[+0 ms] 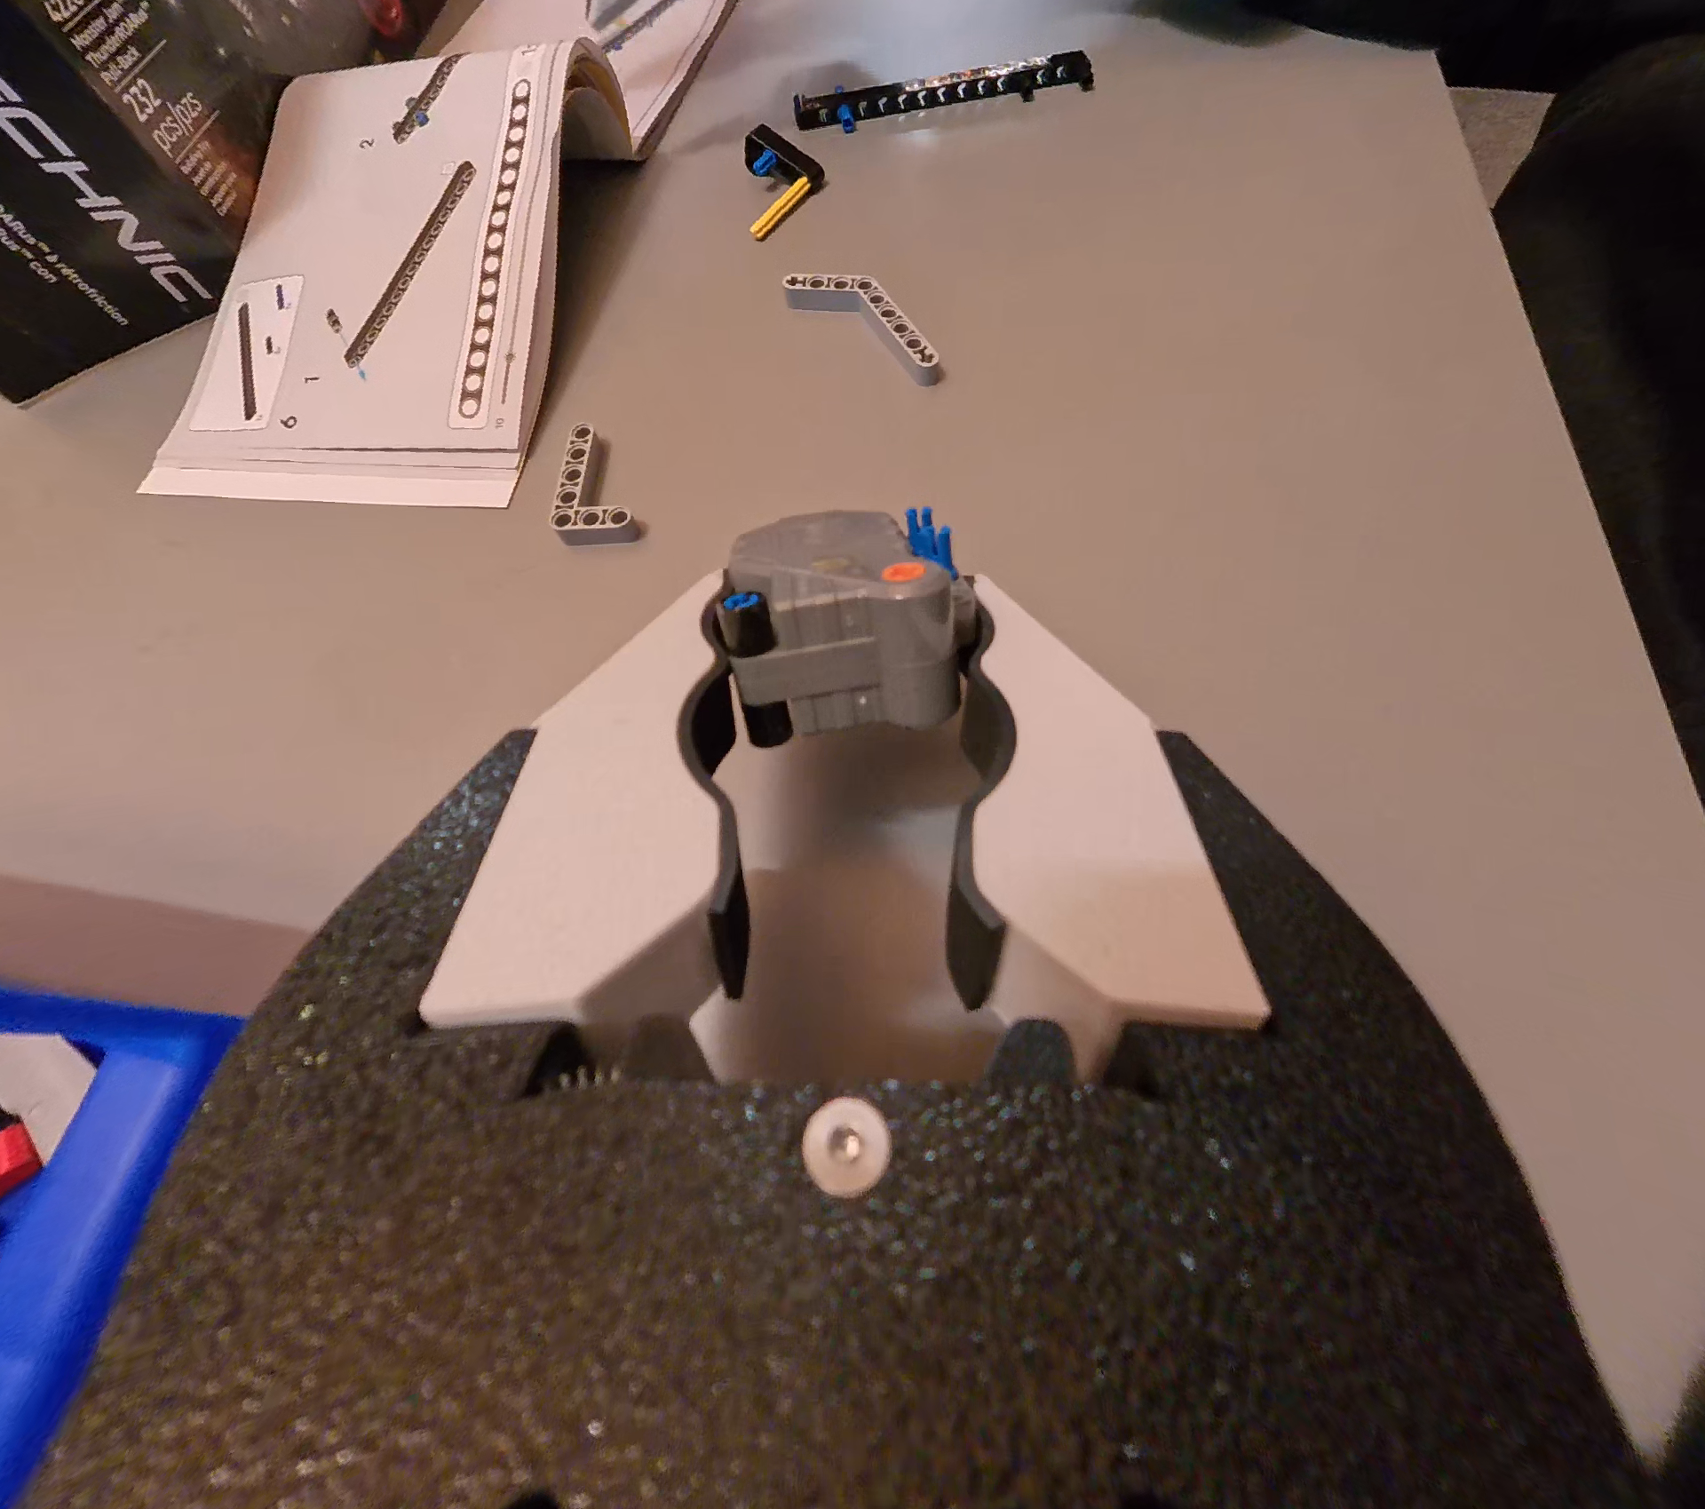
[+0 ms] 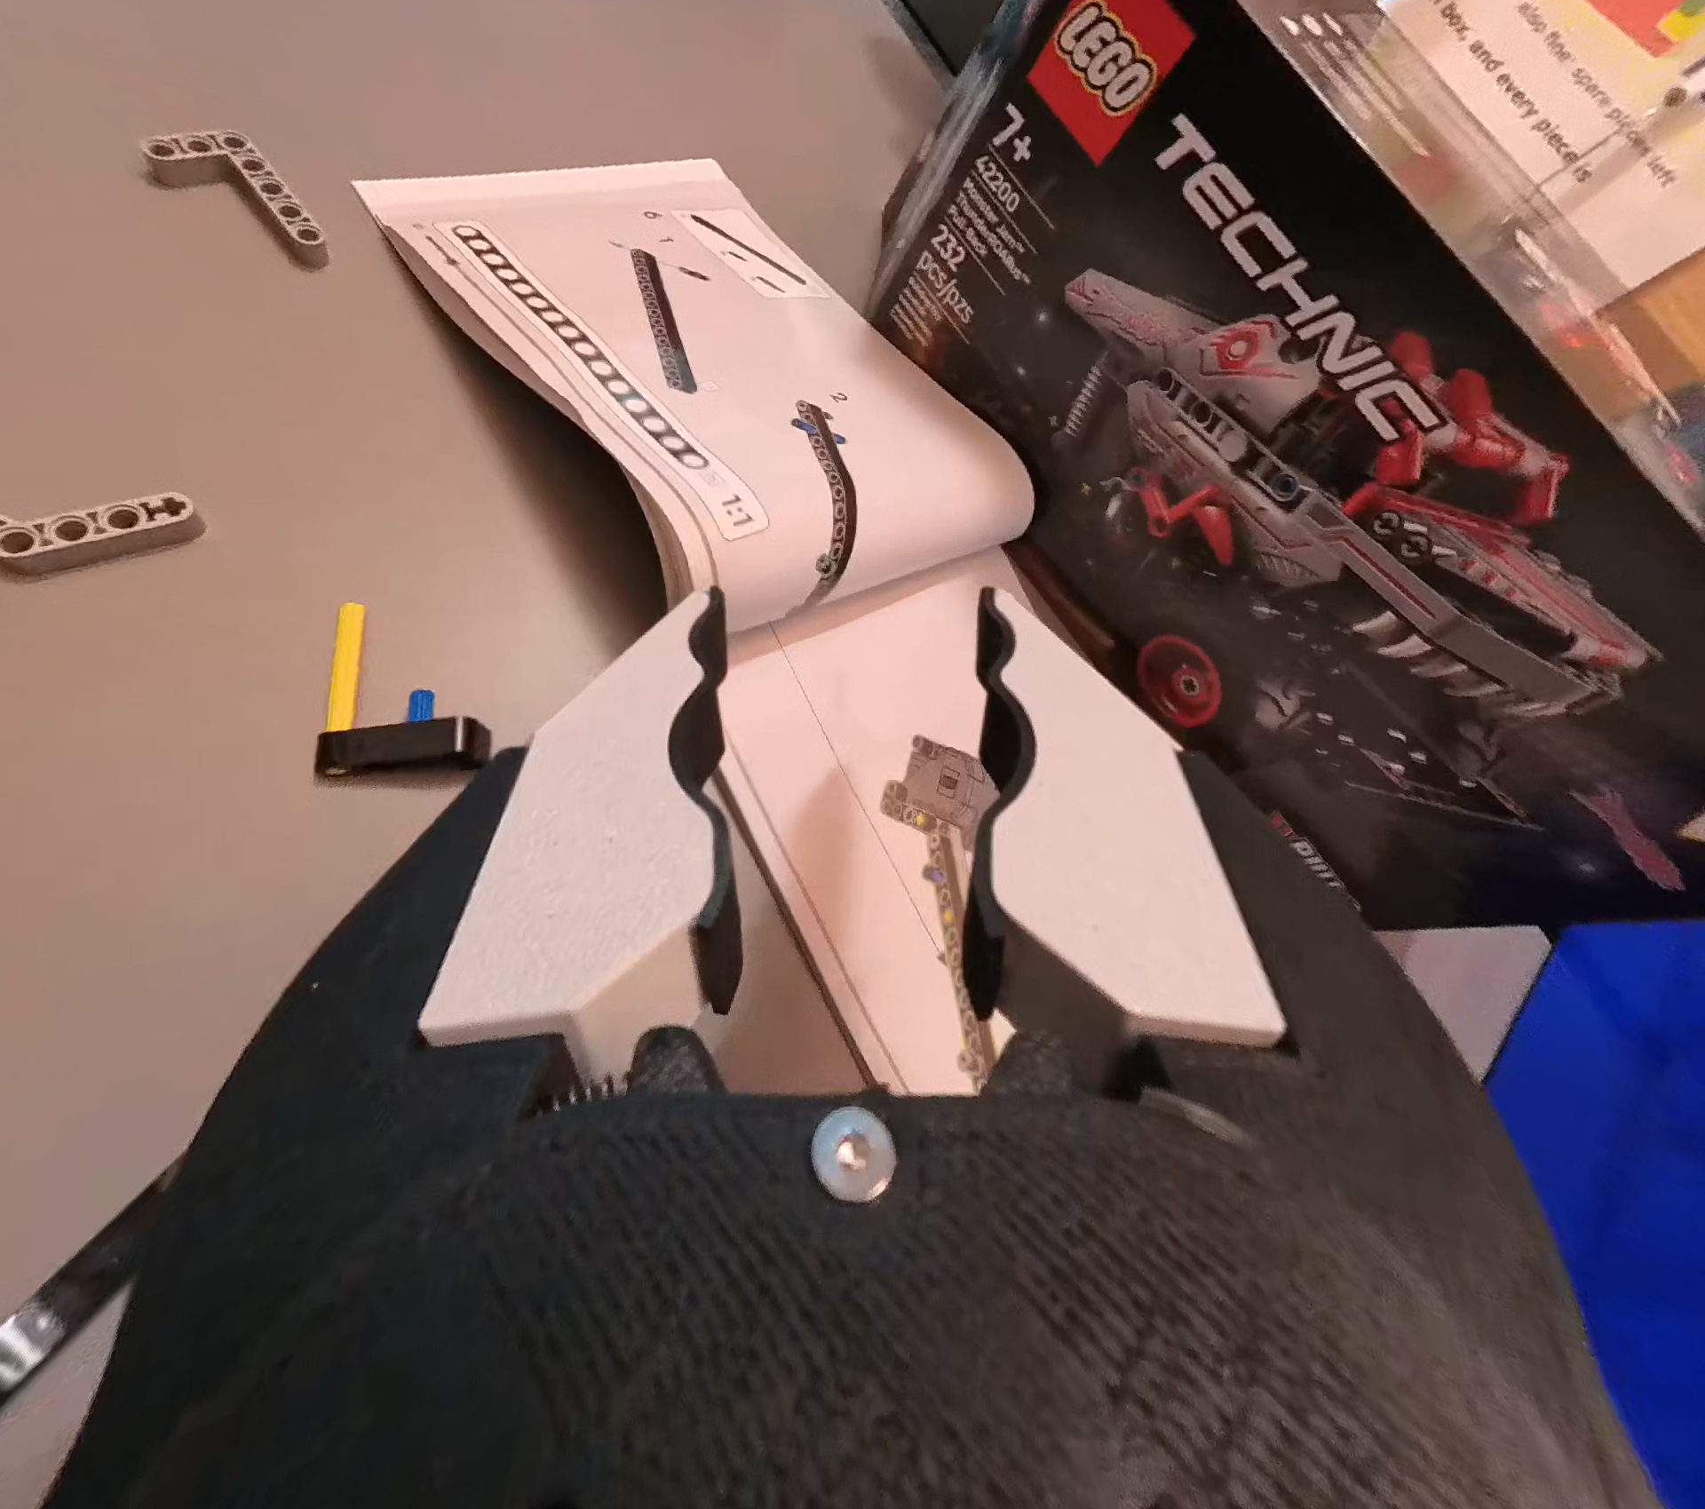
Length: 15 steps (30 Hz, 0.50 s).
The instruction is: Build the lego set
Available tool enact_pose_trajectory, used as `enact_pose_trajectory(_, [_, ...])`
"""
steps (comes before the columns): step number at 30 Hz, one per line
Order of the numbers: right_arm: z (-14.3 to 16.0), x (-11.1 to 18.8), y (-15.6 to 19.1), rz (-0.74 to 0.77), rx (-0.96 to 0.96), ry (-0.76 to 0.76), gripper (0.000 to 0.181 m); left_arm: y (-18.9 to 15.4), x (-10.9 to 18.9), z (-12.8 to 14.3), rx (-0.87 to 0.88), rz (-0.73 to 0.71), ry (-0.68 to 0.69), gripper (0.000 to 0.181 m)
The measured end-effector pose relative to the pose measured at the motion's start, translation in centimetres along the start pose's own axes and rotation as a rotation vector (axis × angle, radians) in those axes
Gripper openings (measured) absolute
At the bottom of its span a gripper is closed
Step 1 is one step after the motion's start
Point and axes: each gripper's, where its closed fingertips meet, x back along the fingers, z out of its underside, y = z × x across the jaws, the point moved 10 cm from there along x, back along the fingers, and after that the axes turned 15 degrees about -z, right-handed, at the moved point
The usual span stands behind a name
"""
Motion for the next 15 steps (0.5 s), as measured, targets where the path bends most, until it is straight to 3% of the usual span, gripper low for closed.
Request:
enact_pose_trajectory(4, [-0.06, -0.30, 0.64, -0.054, 0.004, -0.025, 0.055, -0.05, -0.09, 0.01, -0.005, 0.004, 0.010, 0.044])
enact_pose_trajectory(15, [0.81, -0.09, 0.42, 0.018, -0.026, 0.005, 0.052, -0.05, -0.07, 0.00, -0.006, 0.006, 0.009, 0.044])
